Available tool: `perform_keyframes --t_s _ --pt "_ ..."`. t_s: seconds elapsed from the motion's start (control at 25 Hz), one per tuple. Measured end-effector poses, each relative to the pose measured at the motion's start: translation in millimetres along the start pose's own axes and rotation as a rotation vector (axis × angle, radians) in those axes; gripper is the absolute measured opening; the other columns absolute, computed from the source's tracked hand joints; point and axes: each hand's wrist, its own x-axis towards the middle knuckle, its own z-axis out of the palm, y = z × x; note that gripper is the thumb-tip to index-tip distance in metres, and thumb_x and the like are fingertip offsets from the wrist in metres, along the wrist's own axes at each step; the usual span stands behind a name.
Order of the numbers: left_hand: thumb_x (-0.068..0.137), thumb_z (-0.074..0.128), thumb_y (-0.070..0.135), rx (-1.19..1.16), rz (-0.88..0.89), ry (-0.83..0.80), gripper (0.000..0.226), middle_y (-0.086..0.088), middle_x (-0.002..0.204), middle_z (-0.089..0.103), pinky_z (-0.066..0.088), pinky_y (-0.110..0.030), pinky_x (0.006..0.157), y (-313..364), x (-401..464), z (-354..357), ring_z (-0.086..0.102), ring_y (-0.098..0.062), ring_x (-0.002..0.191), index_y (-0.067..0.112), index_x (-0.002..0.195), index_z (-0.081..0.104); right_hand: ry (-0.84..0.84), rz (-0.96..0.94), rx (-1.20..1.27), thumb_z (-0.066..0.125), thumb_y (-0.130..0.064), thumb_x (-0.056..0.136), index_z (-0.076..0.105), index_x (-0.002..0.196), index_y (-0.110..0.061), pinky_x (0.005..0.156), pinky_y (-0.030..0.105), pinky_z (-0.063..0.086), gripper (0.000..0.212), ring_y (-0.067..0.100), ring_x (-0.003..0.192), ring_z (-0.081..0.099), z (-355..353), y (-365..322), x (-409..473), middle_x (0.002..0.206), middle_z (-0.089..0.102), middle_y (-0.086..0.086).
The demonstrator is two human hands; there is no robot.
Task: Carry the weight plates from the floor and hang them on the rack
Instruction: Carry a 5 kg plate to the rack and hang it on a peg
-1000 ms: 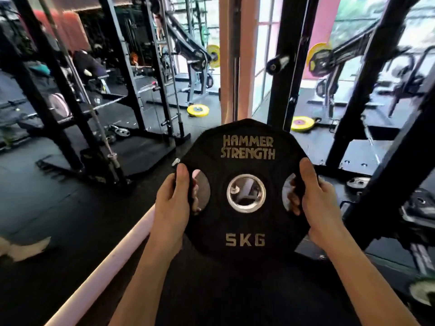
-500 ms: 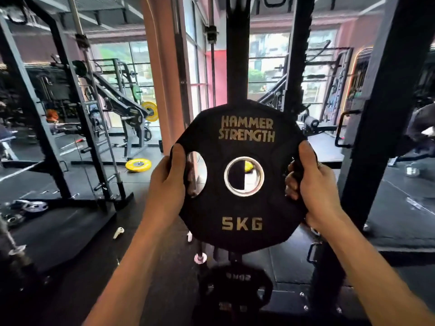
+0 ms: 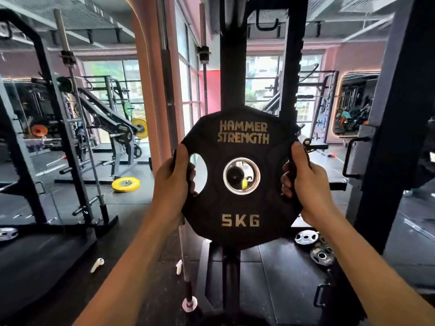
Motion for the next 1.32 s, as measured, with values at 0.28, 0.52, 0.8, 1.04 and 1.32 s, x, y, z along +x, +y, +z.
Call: perform_keyframes --t_s 0.28,0.52,0.8,1.04,1.32 --pt "0.095 0.048 0.056 0.051 -0.062 0.013 0.046 -0.003 0.06 0.045 0.034 -0.027 0.05 -49 50 9 0.039 -0.013 0.048 0.019 0.069 0.049 0.029 0.028 -0.063 0.05 -0.061 0.09 0.05 0.069 -0.012 0.041 0.024 0.036 0.053 0.017 0.041 0.04 16 42 47 0.048 0.047 0.004" --pt "0.099 0.049 0.043 0.058 0.018 -0.01 0.038 -0.005 0.062 0.04 0.031 -0.022 0.043 -68 80 19 0.035 -0.012 0.047 0.02 0.069 0.046 0.05 -0.004 -0.069 0.045 -0.072 0.075 0.049 0.072 -0.009 0.04 0.024 0.037 0.063 0.015 0.04 0.041 24 61 77 0.048 0.045 0.004" --pt "0.099 0.05 0.044 0.039 0.013 -0.015 0.035 0.002 0.058 0.045 0.035 -0.026 0.048 -100 128 34 0.039 -0.013 0.049 0.022 0.072 0.052 0.075 -0.039 -0.114 0.047 -0.063 0.09 0.046 0.063 -0.014 0.044 0.024 0.04 0.056 0.014 0.041 0.044 33 81 129 0.048 0.047 0.003" --pt "0.098 0.05 0.047 0.079 0.018 -0.034 0.032 0.008 0.053 0.047 0.037 -0.027 0.052 -130 186 50 0.043 -0.012 0.049 0.026 0.074 0.052 0.071 -0.006 -0.127 0.047 -0.065 0.09 0.053 0.067 -0.017 0.051 0.028 0.043 0.054 0.014 0.046 0.048 46 105 193 0.057 0.051 0.004" --pt "0.1 0.047 0.046 0.1 0.026 -0.039 0.03 0.0 0.064 0.051 0.042 -0.023 0.052 -155 224 62 0.048 -0.01 0.053 0.026 0.078 0.054 0.062 -0.034 -0.115 0.046 -0.061 0.092 0.05 0.067 -0.018 0.049 0.027 0.041 0.05 0.012 0.047 0.046 55 121 232 0.058 0.048 0.0"
